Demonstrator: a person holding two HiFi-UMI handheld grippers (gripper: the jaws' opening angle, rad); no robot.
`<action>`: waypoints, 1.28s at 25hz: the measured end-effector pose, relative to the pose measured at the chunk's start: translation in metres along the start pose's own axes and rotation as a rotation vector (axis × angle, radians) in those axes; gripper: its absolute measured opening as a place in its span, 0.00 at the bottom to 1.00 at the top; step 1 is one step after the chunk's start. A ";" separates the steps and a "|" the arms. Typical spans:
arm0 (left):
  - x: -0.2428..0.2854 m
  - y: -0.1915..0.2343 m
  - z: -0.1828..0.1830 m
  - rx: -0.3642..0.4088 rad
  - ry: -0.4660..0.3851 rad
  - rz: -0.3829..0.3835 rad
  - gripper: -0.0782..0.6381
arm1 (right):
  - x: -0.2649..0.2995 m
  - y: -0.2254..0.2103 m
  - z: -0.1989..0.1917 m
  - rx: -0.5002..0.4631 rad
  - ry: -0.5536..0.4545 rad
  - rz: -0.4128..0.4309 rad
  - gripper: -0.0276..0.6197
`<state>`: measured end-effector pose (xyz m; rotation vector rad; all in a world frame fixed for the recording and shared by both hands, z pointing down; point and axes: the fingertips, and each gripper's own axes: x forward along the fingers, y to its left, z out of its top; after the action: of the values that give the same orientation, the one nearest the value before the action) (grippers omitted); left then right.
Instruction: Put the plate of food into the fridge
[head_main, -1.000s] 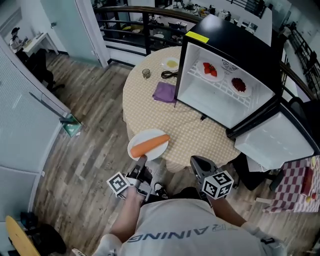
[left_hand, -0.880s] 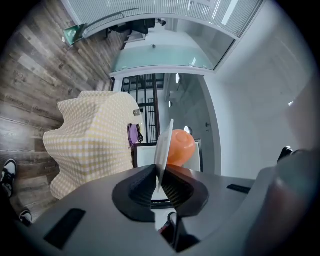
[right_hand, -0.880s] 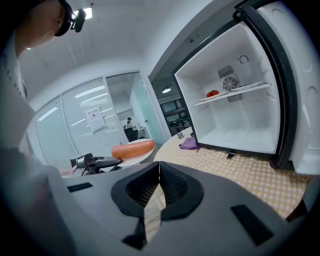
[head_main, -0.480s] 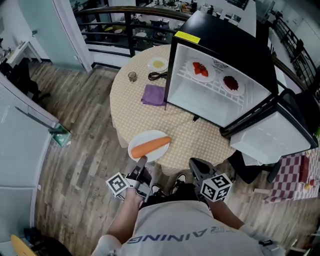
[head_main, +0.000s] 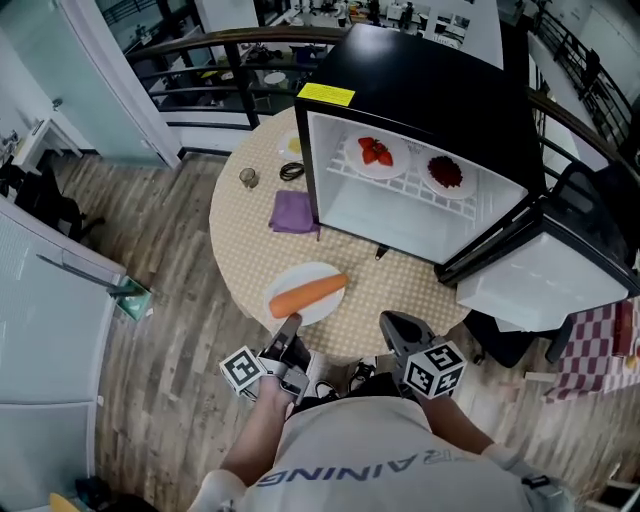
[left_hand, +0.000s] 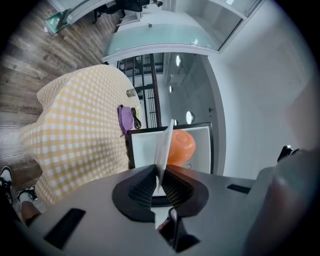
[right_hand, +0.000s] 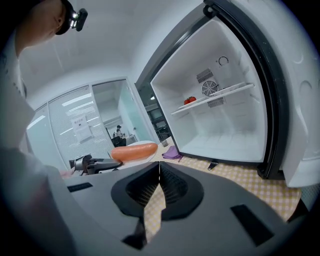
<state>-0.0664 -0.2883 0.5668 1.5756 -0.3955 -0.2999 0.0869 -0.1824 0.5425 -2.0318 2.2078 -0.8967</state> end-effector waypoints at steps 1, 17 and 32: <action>0.010 -0.001 0.000 0.005 0.006 -0.001 0.16 | 0.001 -0.006 0.003 -0.001 -0.004 0.000 0.08; 0.101 0.024 0.002 -0.001 0.054 0.074 0.16 | 0.008 -0.066 0.021 0.021 -0.003 -0.048 0.08; 0.203 0.053 0.015 0.012 0.132 0.107 0.16 | 0.010 -0.058 0.019 0.071 -0.023 -0.151 0.08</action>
<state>0.1070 -0.3902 0.6296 1.5702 -0.3774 -0.1105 0.1459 -0.1987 0.5538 -2.1881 2.0028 -0.9435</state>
